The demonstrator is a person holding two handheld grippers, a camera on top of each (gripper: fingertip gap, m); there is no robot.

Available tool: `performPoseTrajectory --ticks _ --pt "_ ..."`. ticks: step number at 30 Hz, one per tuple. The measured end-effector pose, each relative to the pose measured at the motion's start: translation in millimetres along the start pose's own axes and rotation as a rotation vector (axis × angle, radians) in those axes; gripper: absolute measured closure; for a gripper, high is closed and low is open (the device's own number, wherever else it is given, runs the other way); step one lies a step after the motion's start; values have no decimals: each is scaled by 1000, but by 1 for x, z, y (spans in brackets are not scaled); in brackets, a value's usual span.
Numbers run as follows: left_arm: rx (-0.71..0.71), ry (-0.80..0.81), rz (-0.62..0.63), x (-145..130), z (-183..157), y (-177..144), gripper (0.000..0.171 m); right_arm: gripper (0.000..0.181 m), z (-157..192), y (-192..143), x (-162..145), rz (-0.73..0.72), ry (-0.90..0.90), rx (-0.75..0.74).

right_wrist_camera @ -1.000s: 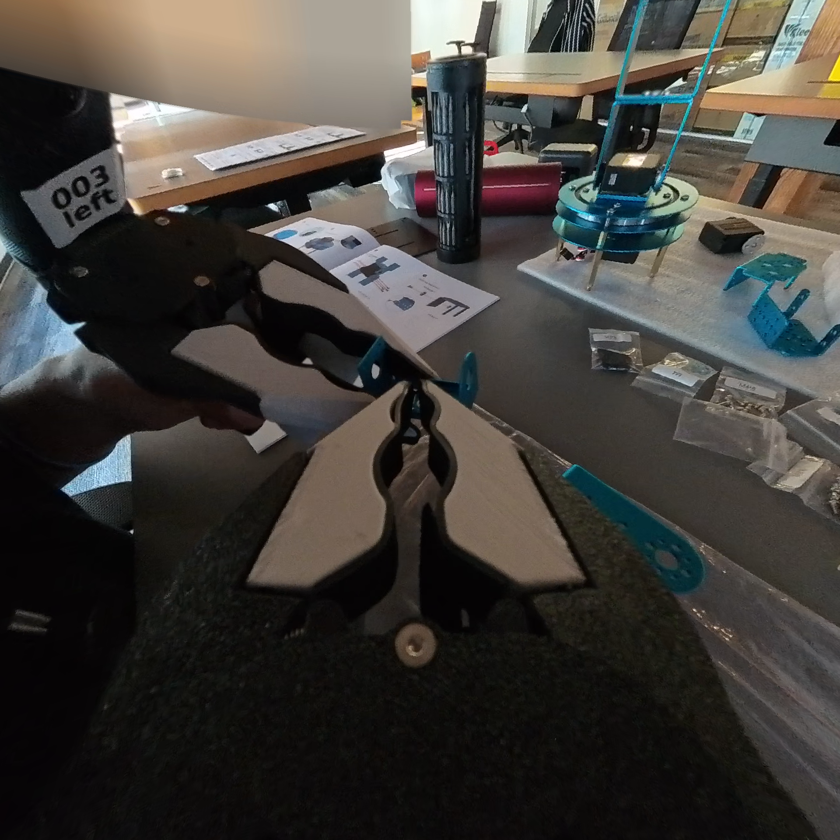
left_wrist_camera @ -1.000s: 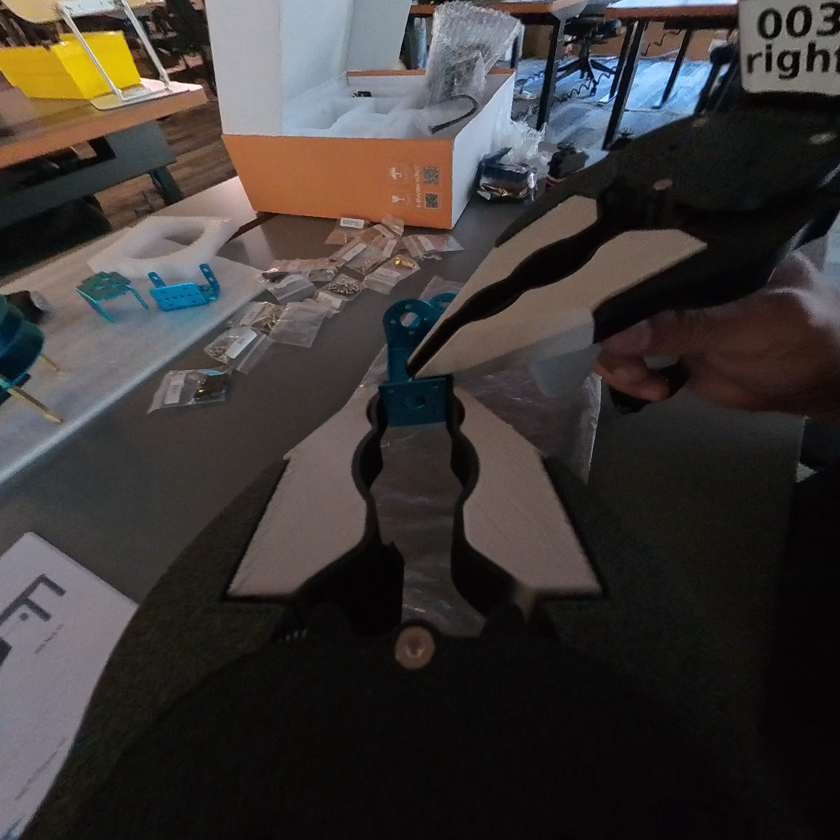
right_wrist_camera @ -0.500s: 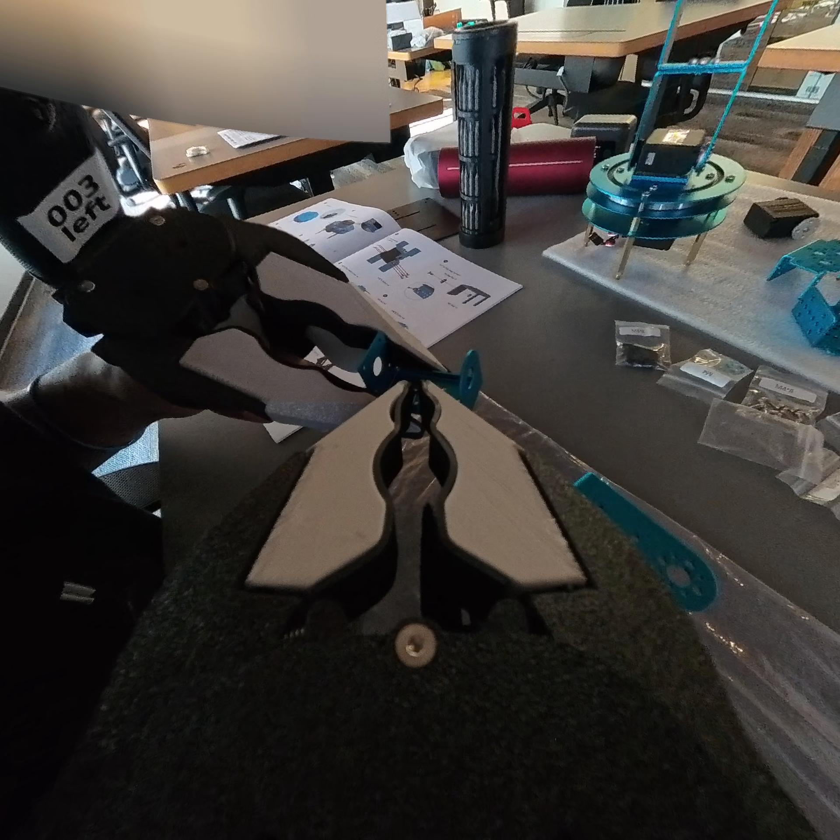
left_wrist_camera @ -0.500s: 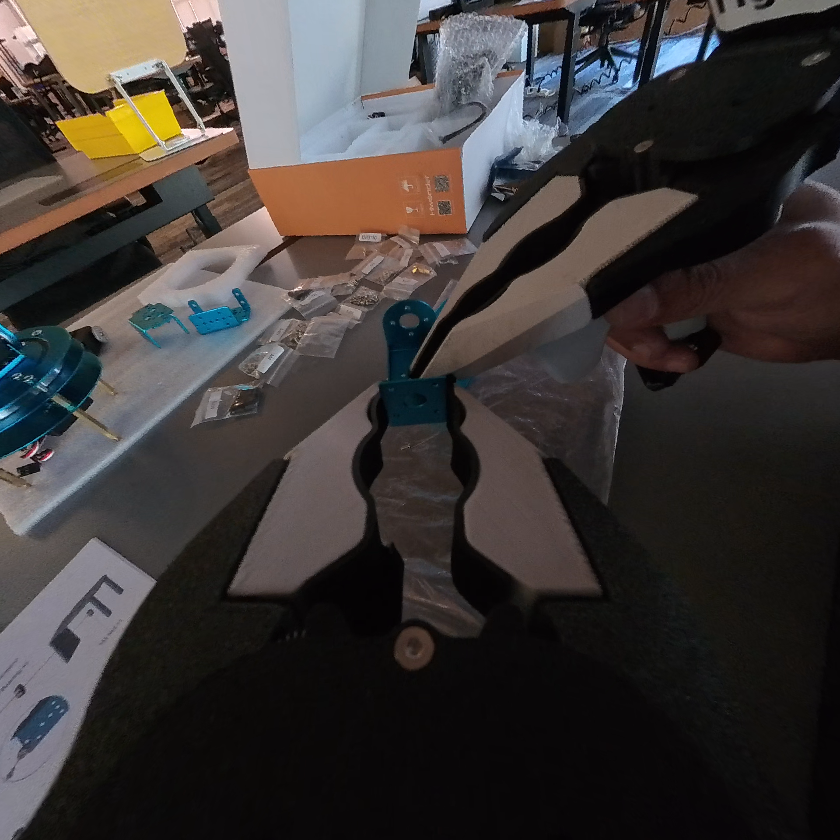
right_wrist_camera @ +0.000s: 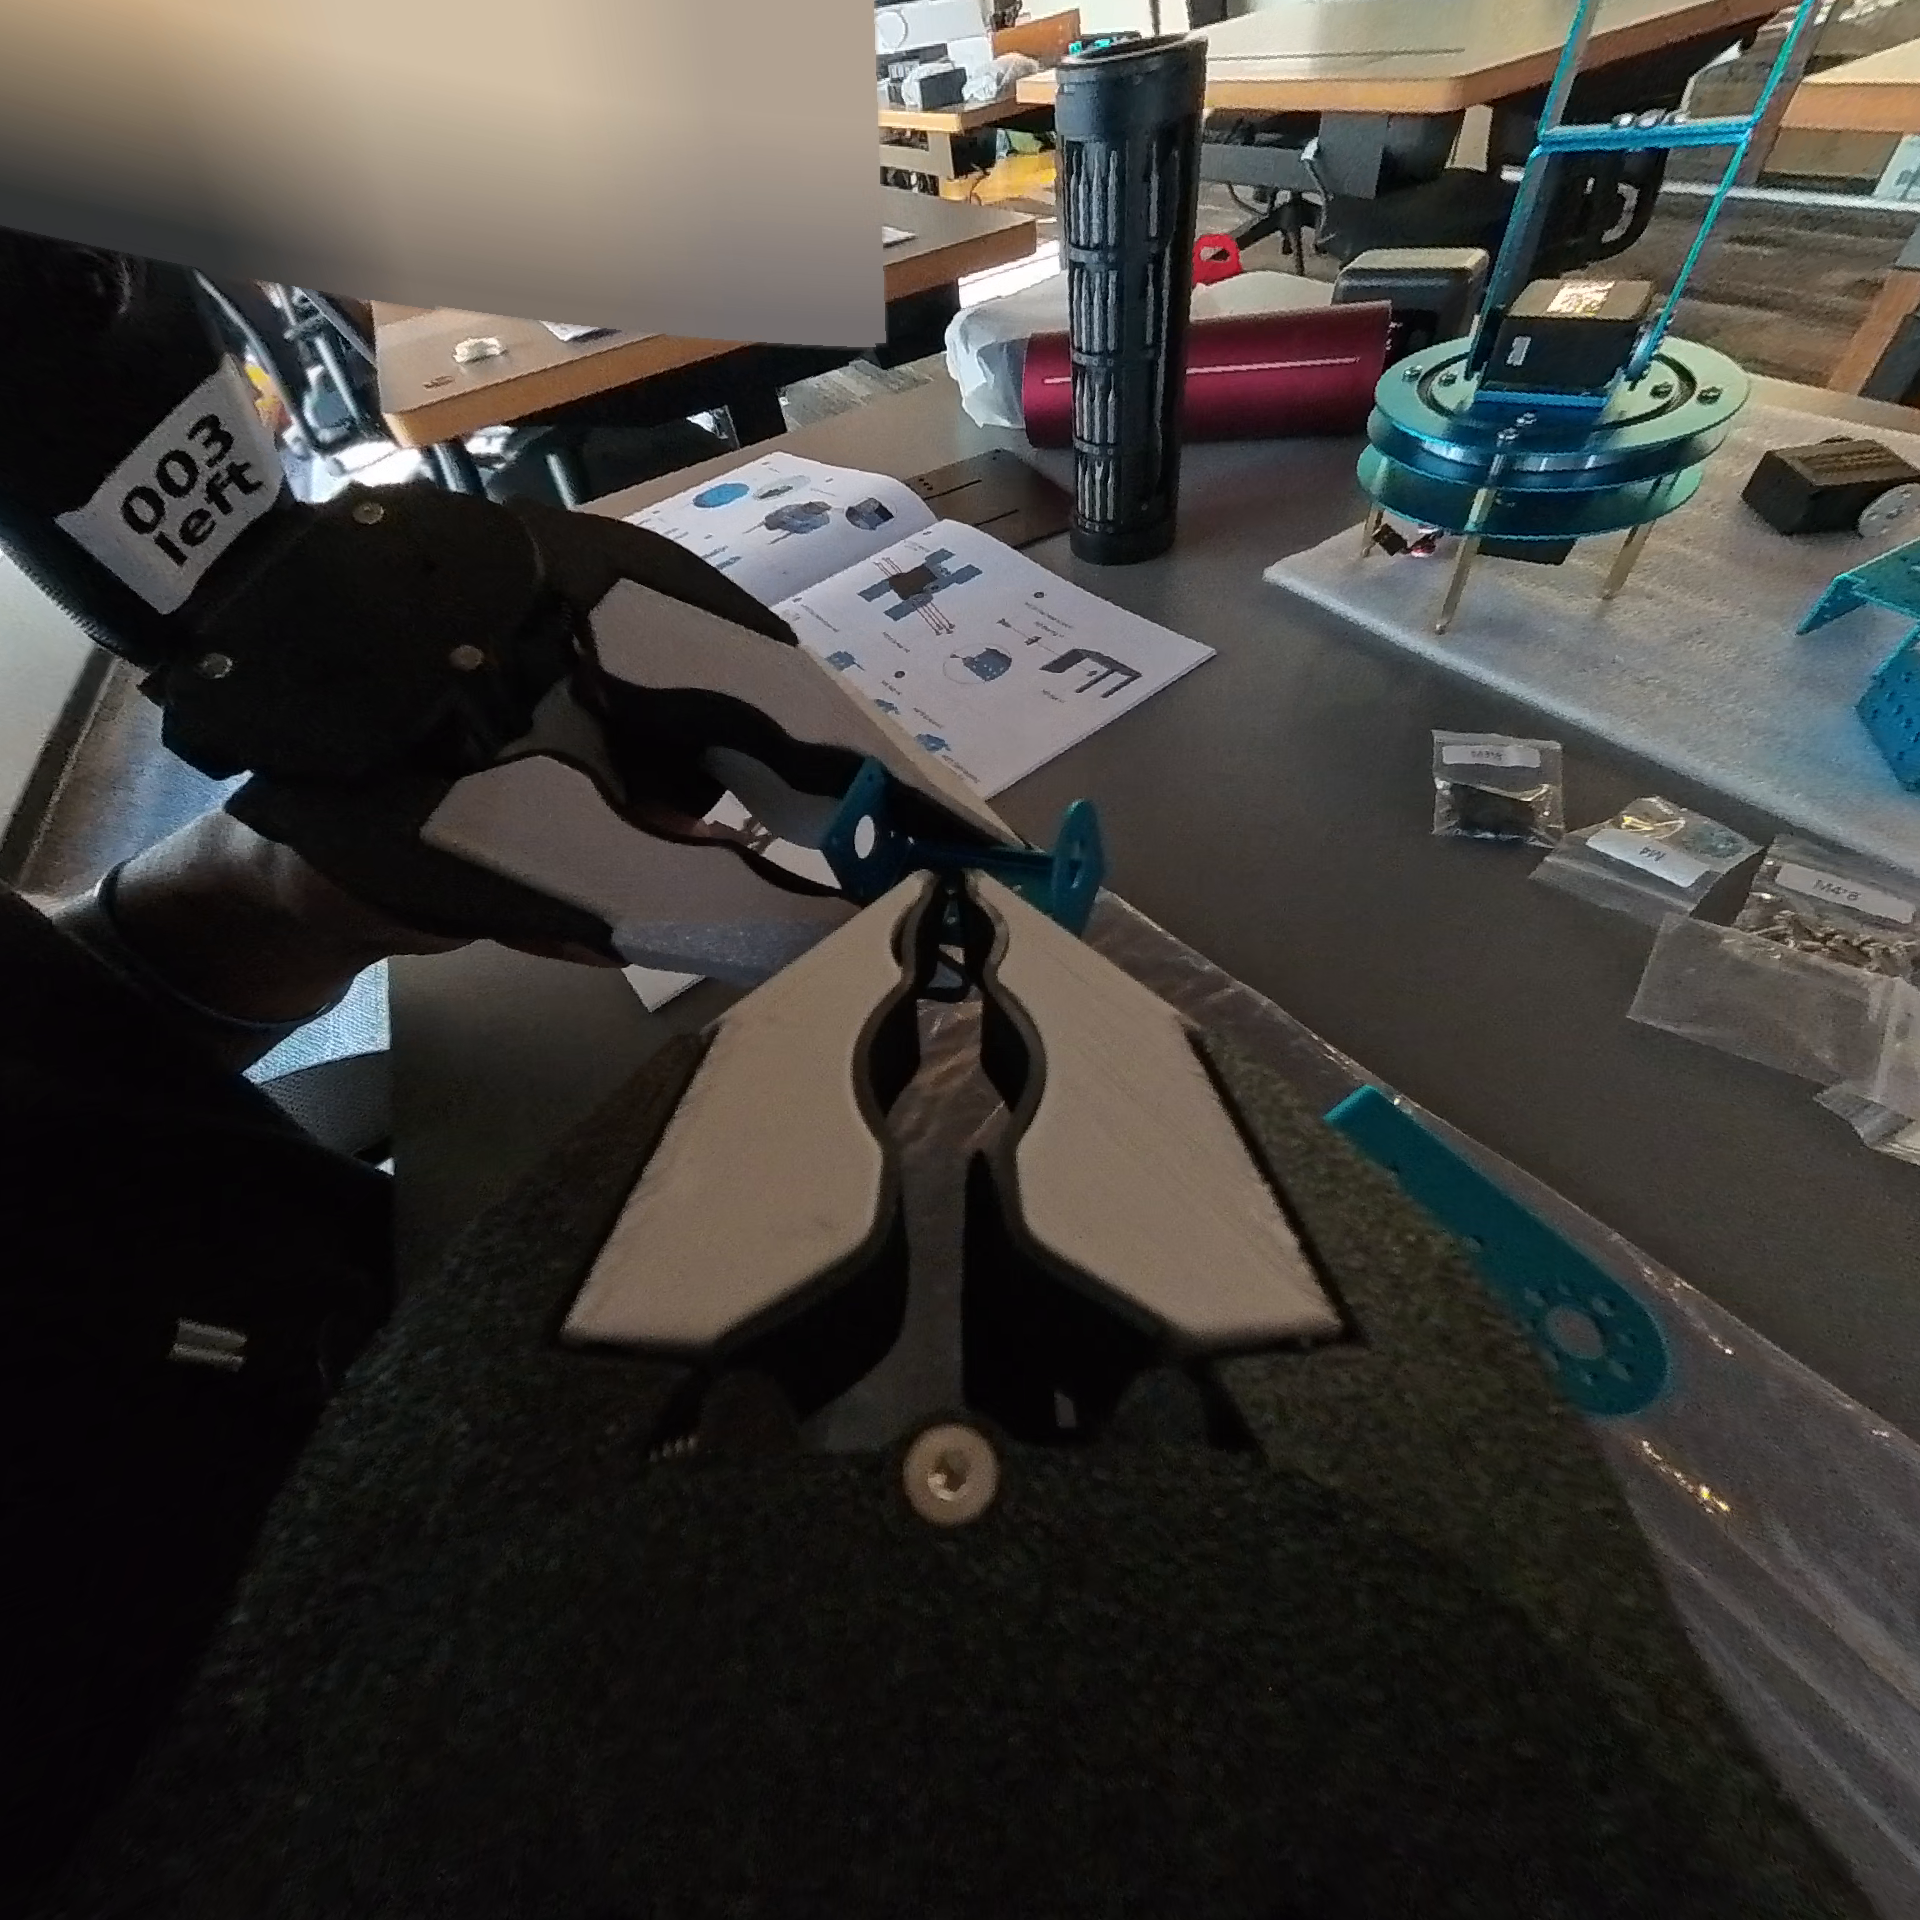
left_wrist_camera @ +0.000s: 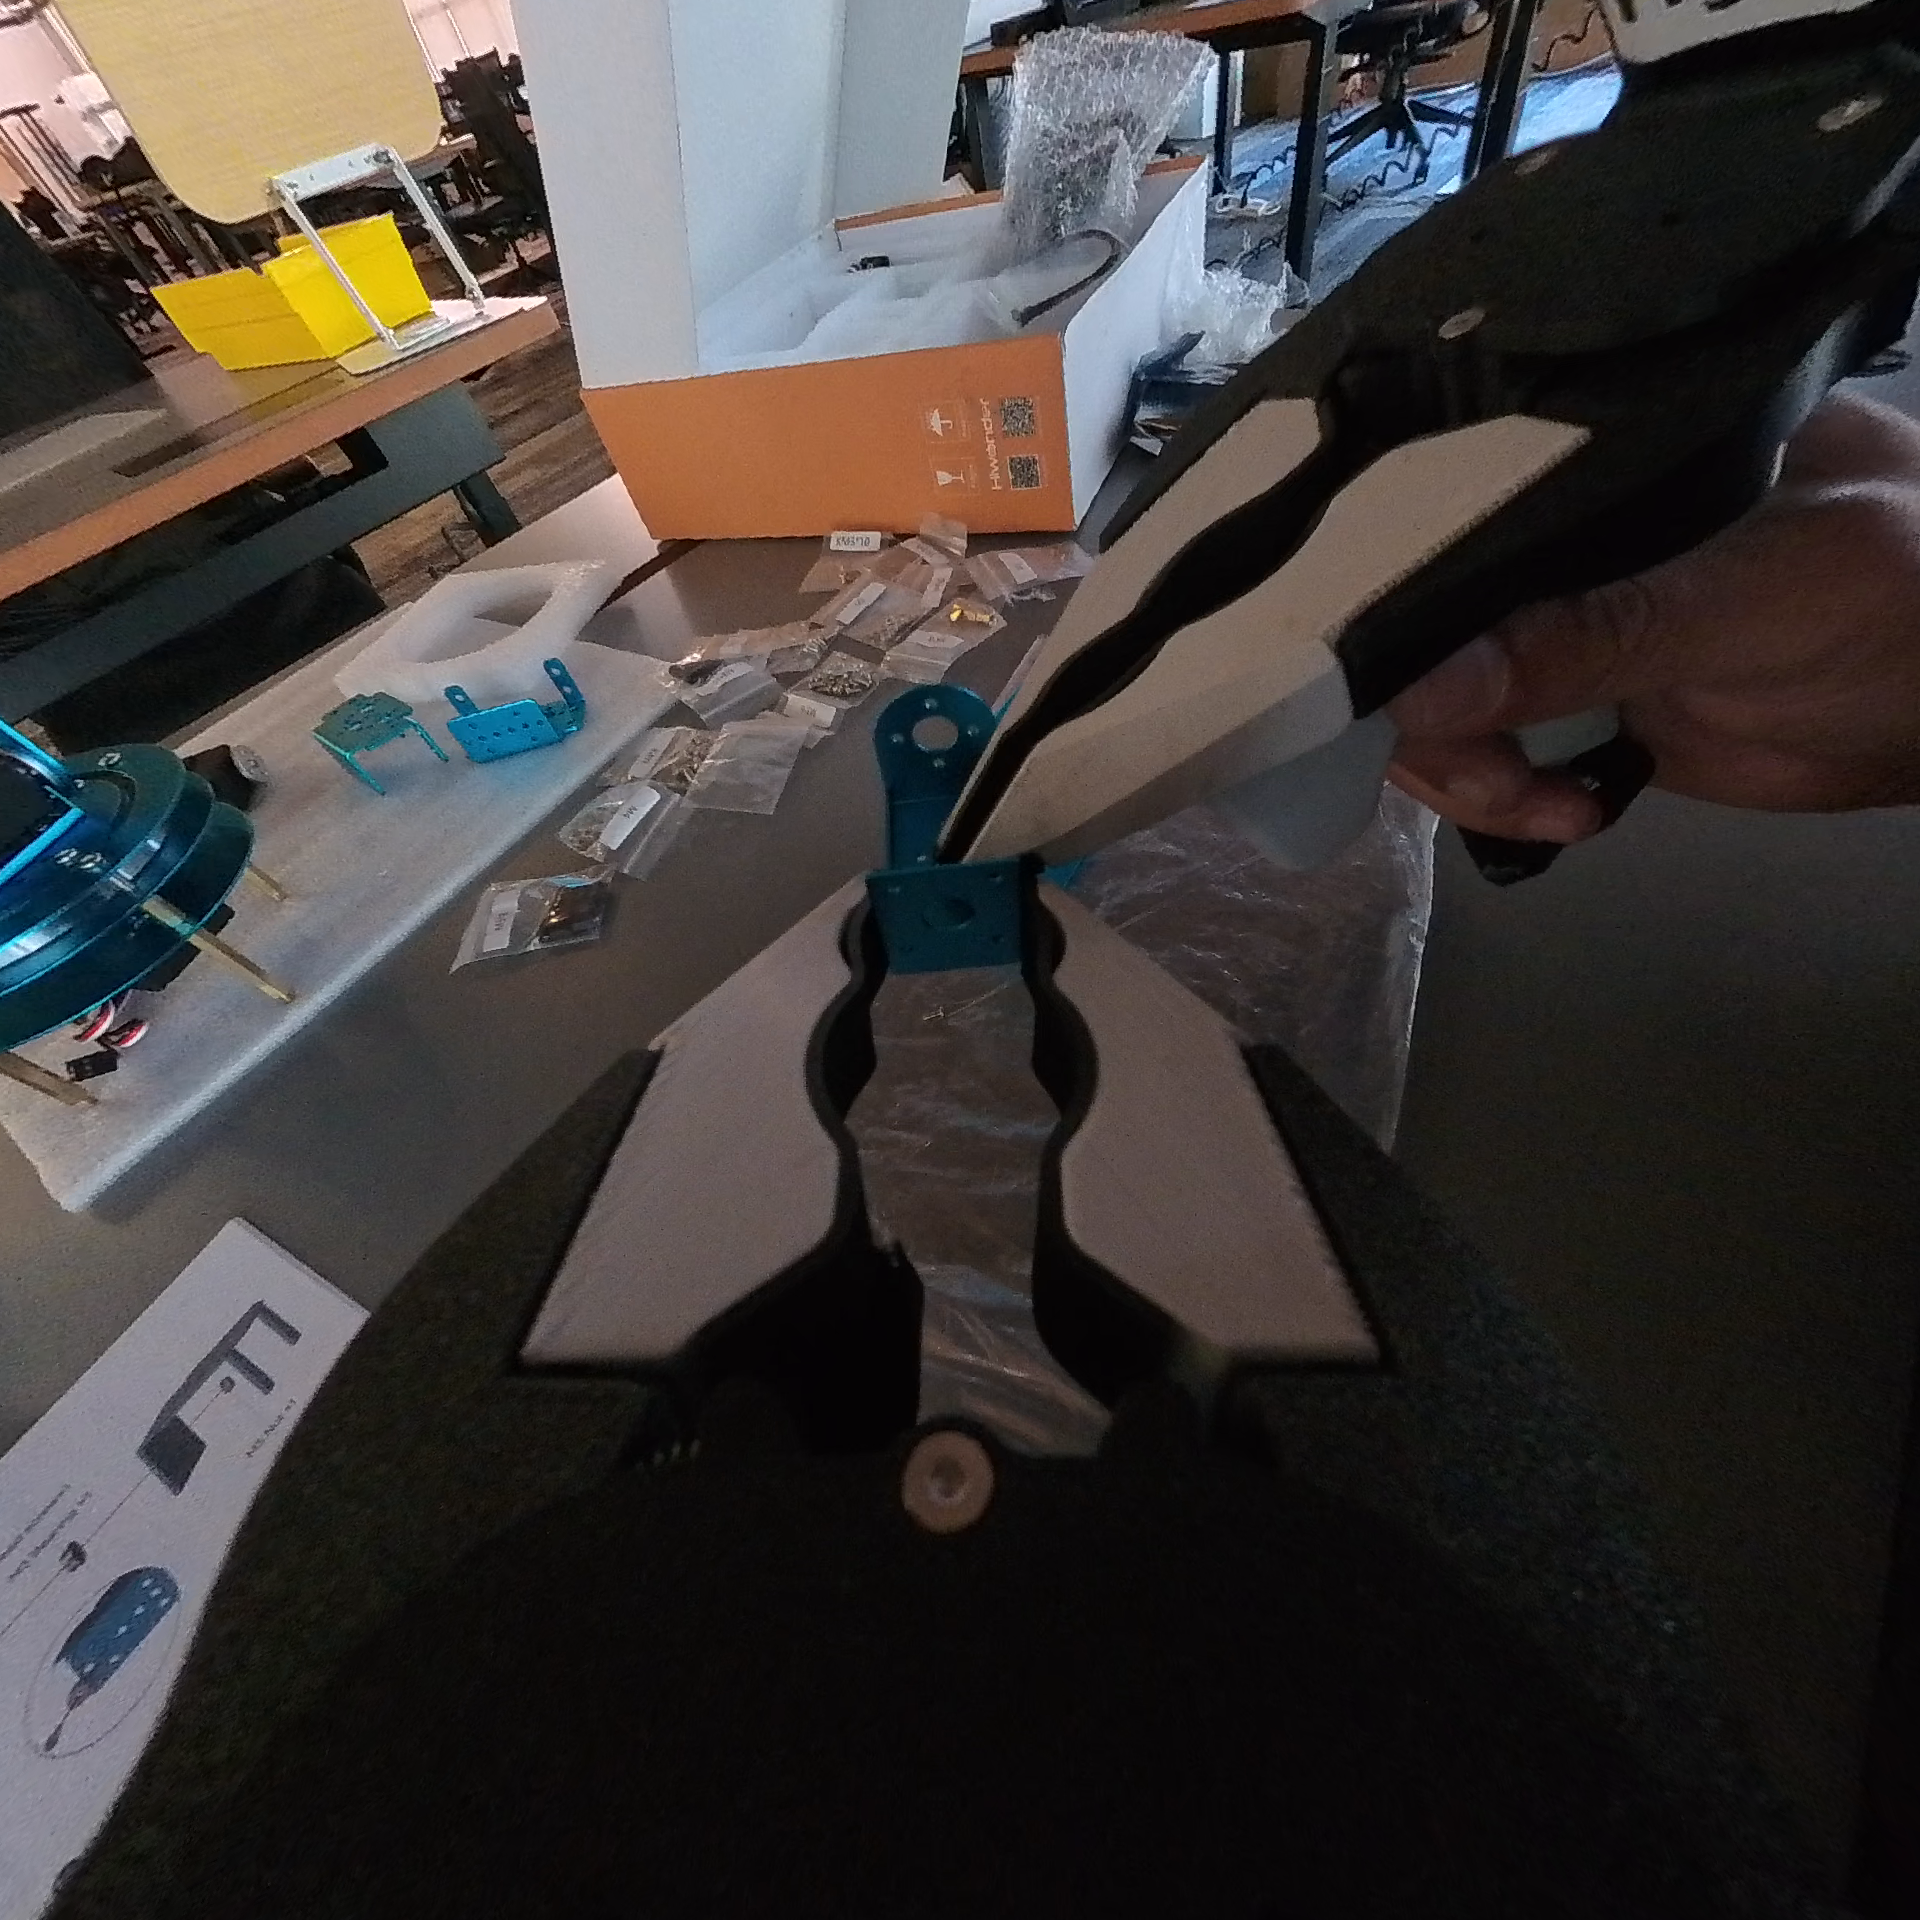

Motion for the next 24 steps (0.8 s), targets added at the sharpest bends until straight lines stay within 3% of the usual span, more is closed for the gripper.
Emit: performPoseTrajectory --ticks 24 --pt "-4 1 3 1 -2 -1 147 178 2 -2 0 -4 -3 0"
Point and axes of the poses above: each gripper's, where its closed fingertips meet, y out along the fingers, x out of its top, z = x × y across the jaws, the point moved 4 cm from there along -y, back along the fingers, and after that the axes turned 14 degrees about x, right-handed, at the moved point
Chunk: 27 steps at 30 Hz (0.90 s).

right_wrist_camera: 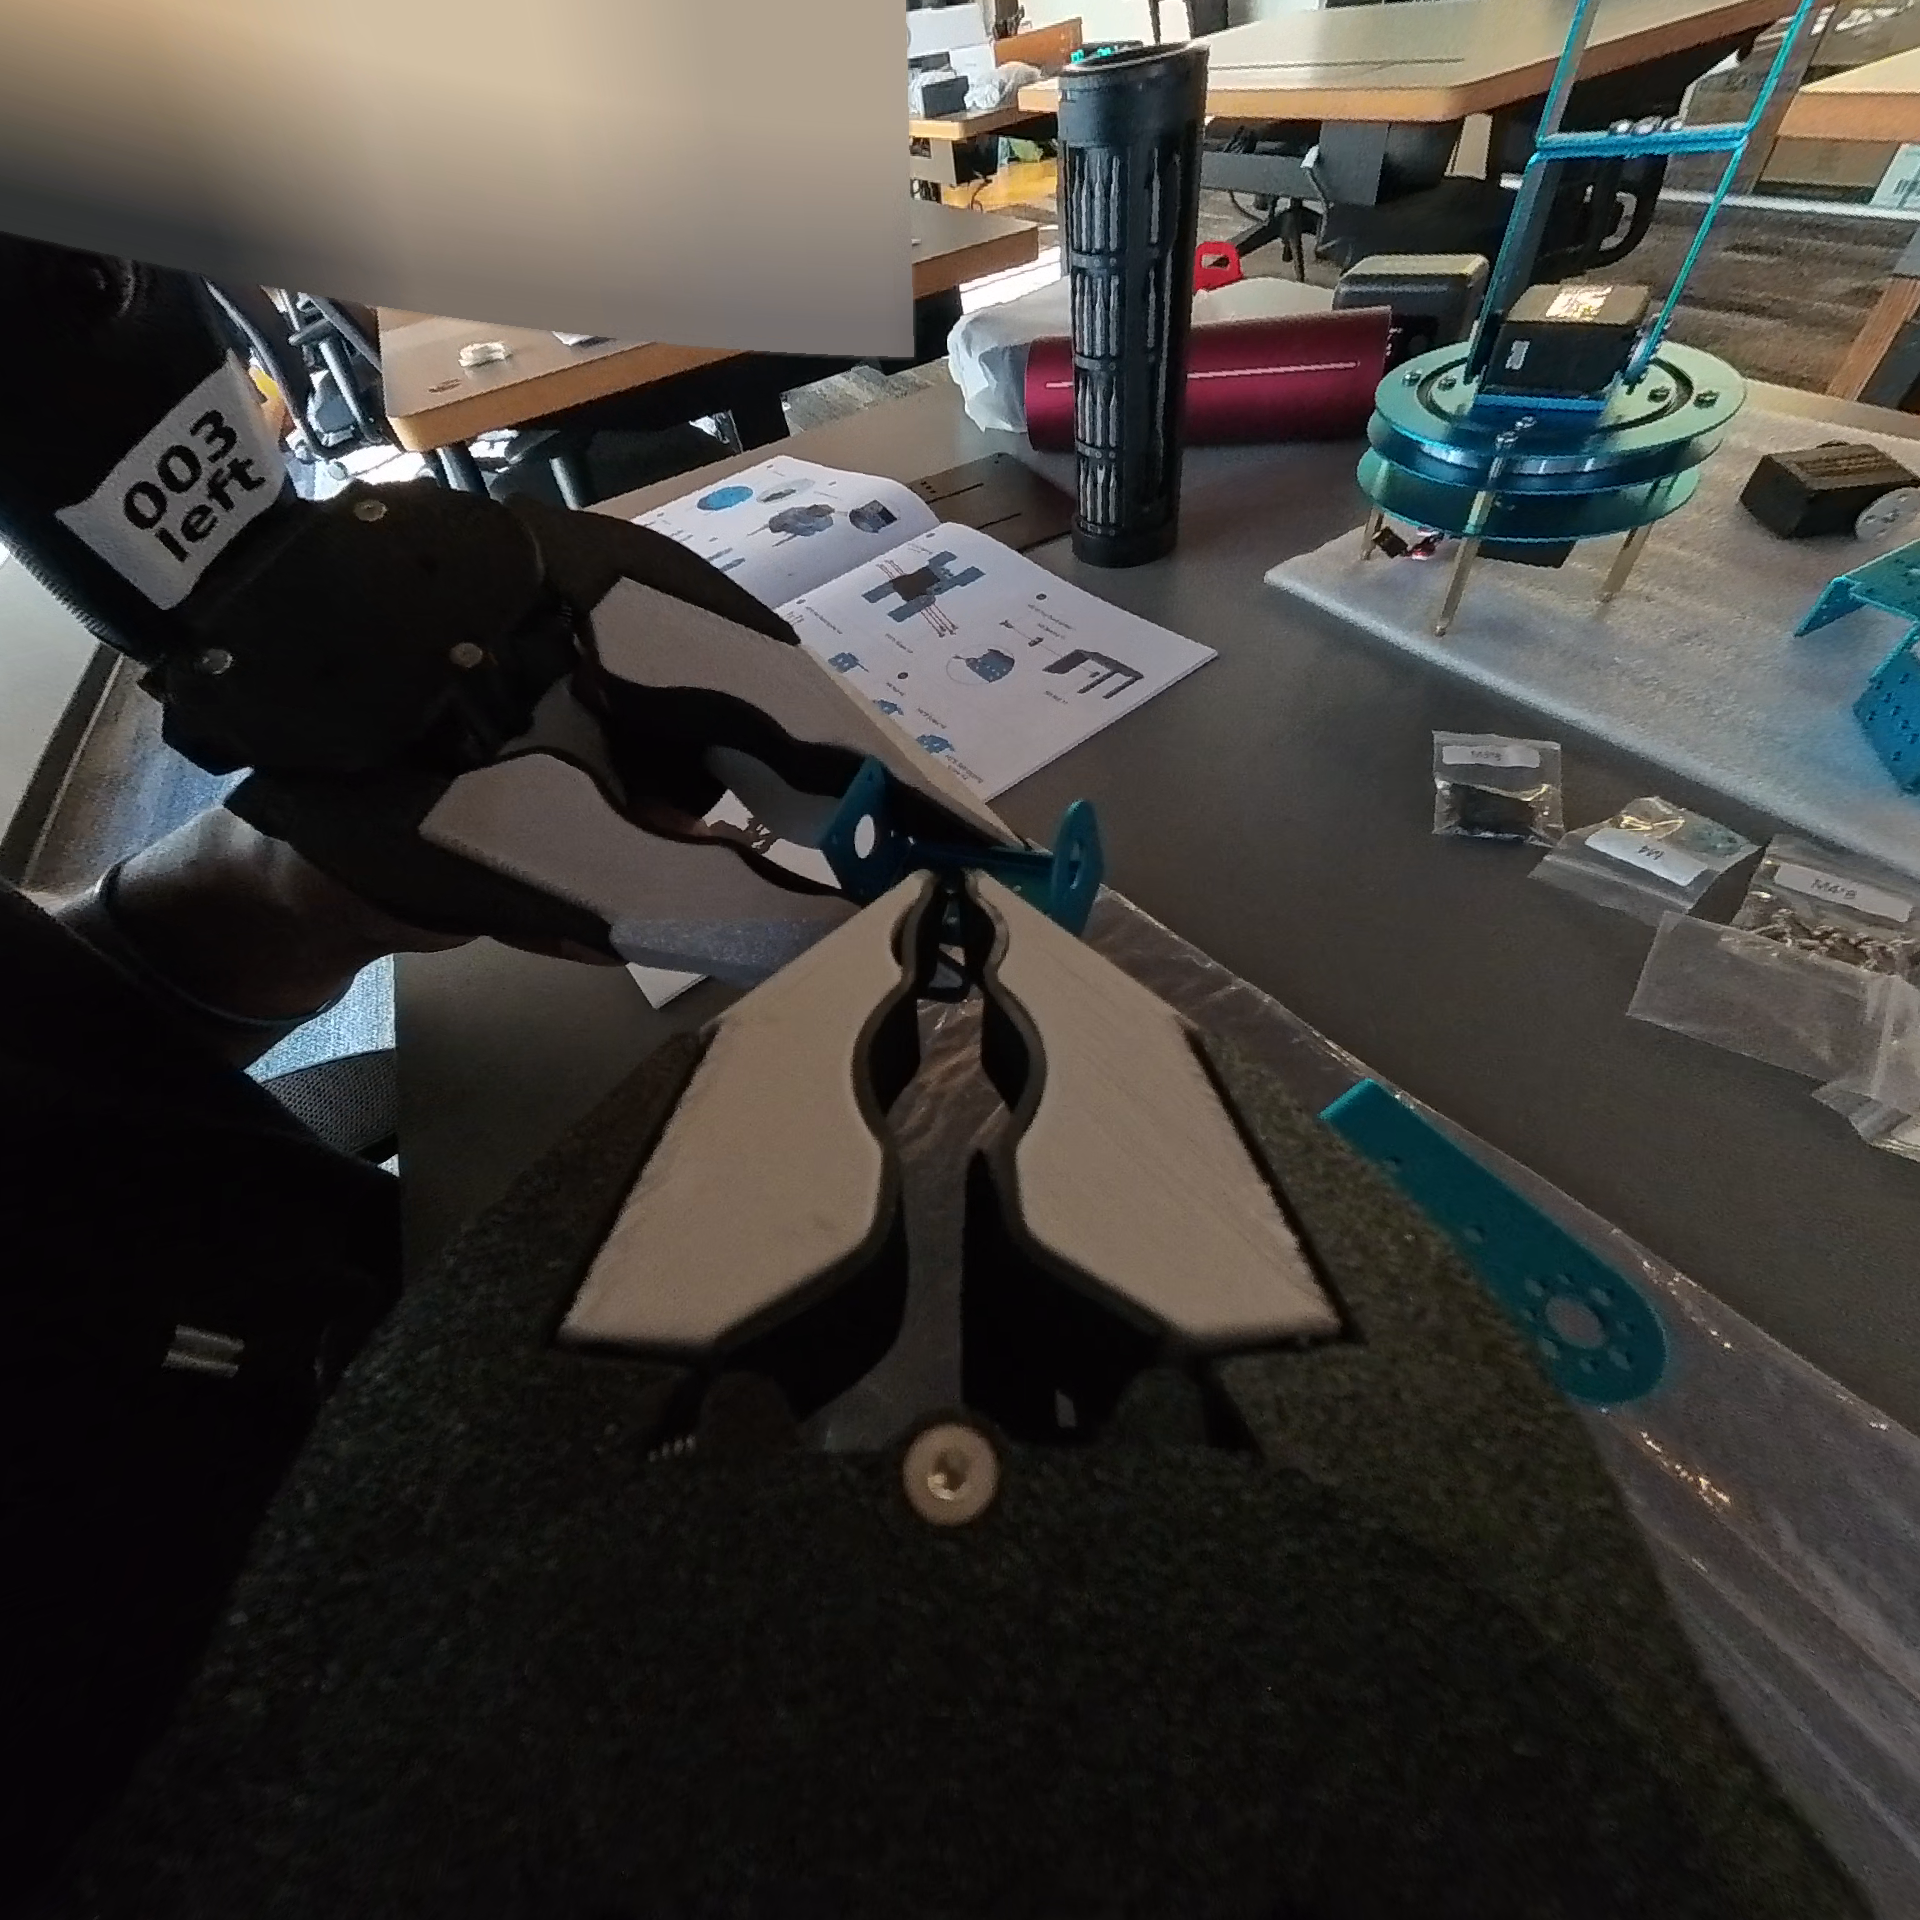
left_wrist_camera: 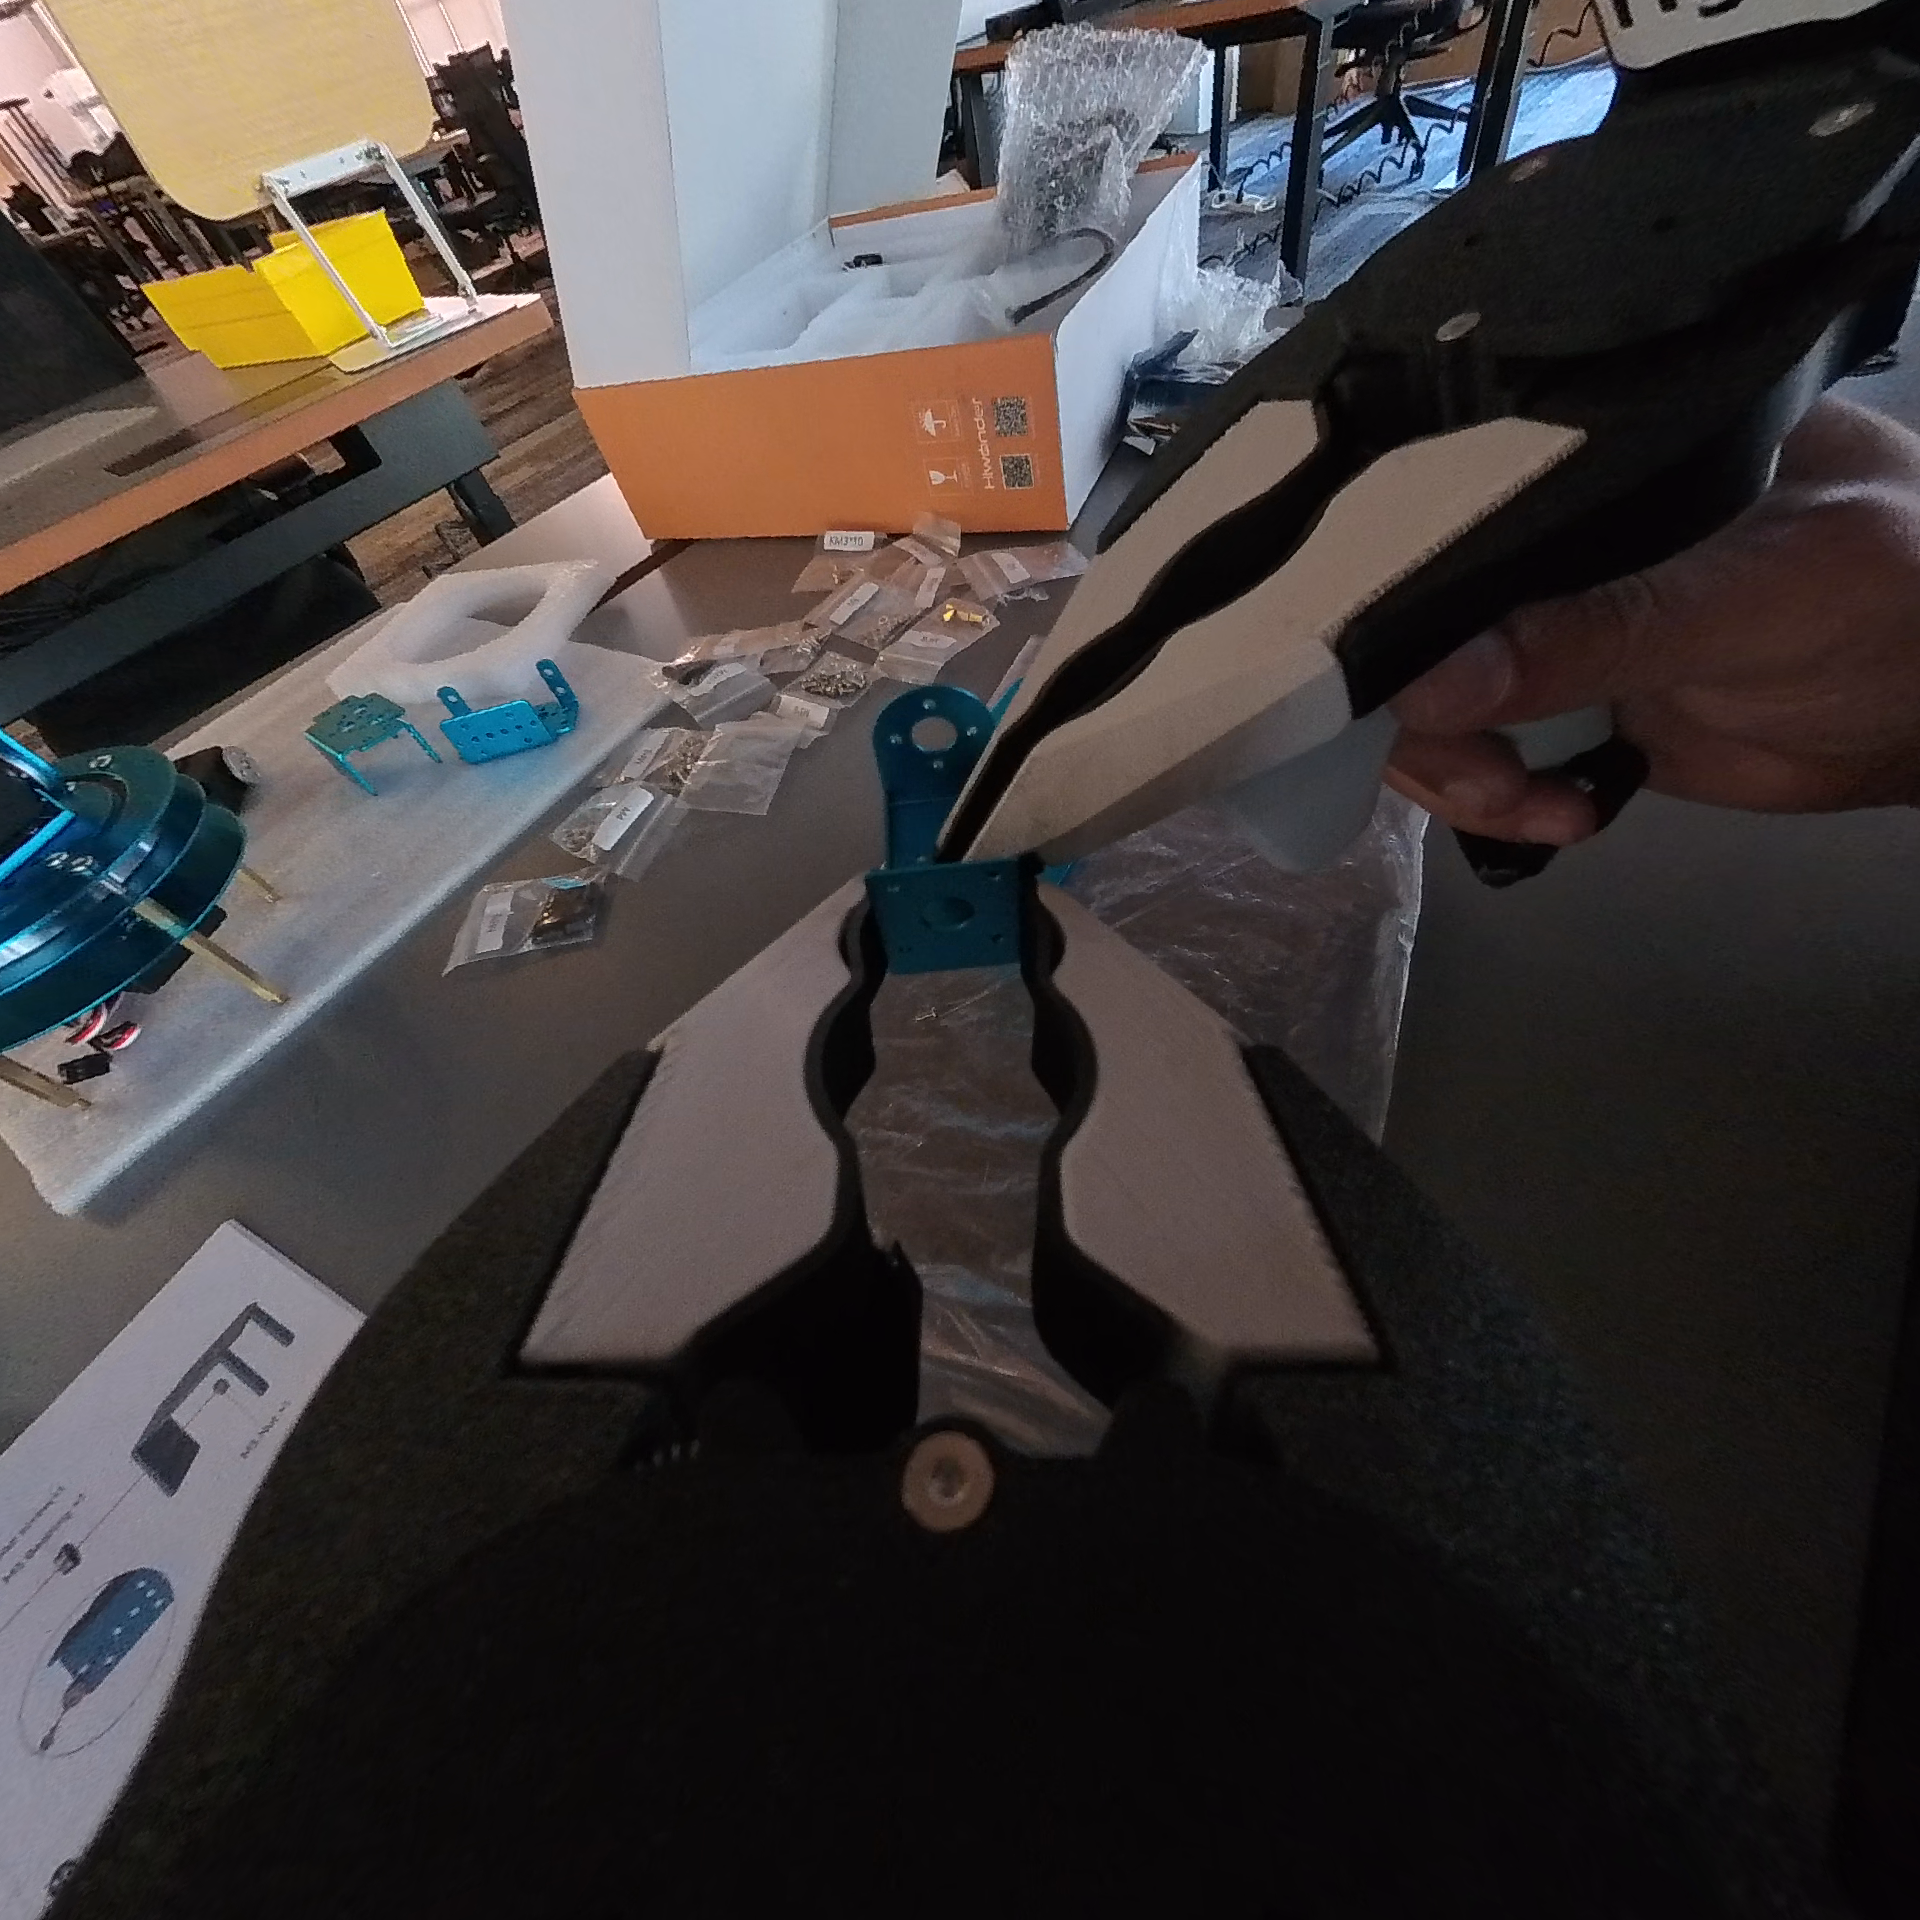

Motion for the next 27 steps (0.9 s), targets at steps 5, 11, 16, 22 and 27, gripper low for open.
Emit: performPoseTrajectory --ticks 5,11,16,22,27 --pt "-1 3 2 0 0 0 147 178 0 0 0 9 -14 -5" --pt "1 6 5 -1 0 0 147 178 1 0 0 18 -36 -14" --pt "0 3 2 0 0 0 148 178 1 0 1 11 -36 -15" --pt "-4 -7 -4 1 0 -1 147 178 2 0 2 -5 -29 -15" --pt "3 -4 -5 1 1 -1 147 178 2 1 2 -10 -25 -22"
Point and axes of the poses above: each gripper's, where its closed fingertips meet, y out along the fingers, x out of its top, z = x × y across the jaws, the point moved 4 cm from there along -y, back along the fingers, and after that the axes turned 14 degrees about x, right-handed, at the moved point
